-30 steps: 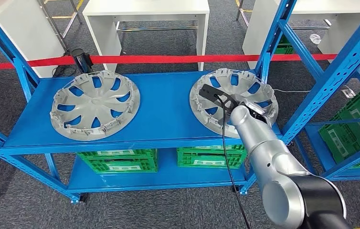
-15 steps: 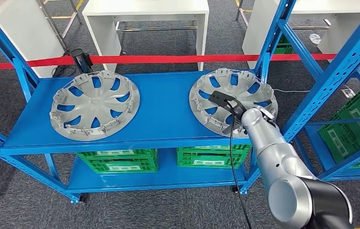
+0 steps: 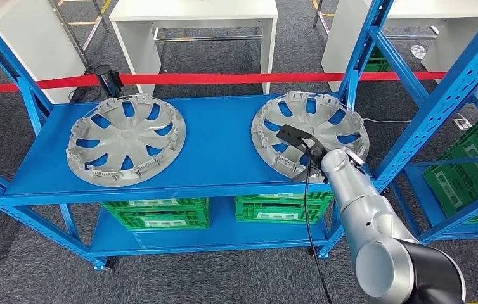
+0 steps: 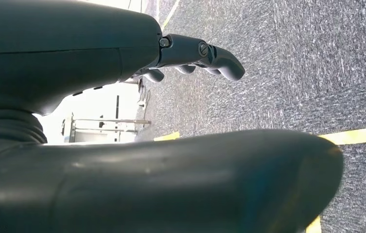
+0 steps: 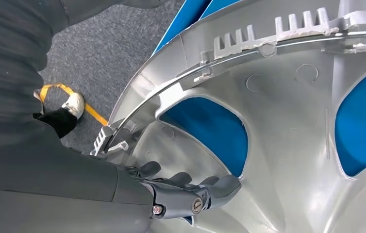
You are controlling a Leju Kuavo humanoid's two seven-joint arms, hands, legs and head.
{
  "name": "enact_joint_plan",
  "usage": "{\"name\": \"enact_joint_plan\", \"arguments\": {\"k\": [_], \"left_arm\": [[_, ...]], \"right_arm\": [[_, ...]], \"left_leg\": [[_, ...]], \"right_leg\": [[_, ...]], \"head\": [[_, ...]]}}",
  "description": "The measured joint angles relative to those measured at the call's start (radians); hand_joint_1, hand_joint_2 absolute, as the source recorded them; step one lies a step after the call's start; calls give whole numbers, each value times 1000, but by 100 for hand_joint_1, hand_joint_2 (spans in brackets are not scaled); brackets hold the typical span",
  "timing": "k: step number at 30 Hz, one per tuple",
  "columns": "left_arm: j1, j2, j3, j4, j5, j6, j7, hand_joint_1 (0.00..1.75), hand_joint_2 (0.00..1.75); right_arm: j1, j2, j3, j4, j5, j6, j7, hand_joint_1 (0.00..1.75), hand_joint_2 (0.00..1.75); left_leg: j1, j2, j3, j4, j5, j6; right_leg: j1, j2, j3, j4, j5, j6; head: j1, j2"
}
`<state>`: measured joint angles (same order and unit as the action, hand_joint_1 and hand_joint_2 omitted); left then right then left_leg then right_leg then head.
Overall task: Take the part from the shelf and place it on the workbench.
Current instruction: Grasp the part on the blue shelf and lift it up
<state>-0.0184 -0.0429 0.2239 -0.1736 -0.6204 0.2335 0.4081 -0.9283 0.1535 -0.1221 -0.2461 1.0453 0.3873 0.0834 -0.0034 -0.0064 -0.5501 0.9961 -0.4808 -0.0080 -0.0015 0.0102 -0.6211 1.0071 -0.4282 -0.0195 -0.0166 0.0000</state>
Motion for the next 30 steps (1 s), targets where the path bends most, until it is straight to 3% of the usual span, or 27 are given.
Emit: {"name": "enact_joint_plan", "arguments": {"k": [7,8,11,12,30], "left_arm": [[-2,0,0,-1,-1,0,1,0,0],[-2,0,0,-1,-2,0,1,0,0],[-3,0,1,-2,-7,0,1,0,0],[-3,0,1,-2,-9,0,1,0,0],[-3,-6,39,-2,-13,-5,0,0,0]], "right_arm": [[7,13,-2,0,-5,-9,-12,3,175],[9,15,-3,0,-8,-12,-14,35,175],[11,17,-10,0,-15,-17,-6,161,175],[11,18,-12,0,-16,-17,-2,172,175],[27,17,-19,0,5,-19,23,175,175]], "left_leg": [[0,0,1,0,0,0],[0,1,1,0,0,0],[0,1,2,0,0,0],[0,1,2,0,0,0],[1,1,18,0,-6,0]], "right_leg": [[0,1,1,0,0,0],[0,1,1,0,0,0],[0,1,1,0,0,0],[0,1,1,0,0,0],[1,2,18,0,-7,1]], "head": [[0,0],[0,0],[0,0],[0,0],[0,0]]}}
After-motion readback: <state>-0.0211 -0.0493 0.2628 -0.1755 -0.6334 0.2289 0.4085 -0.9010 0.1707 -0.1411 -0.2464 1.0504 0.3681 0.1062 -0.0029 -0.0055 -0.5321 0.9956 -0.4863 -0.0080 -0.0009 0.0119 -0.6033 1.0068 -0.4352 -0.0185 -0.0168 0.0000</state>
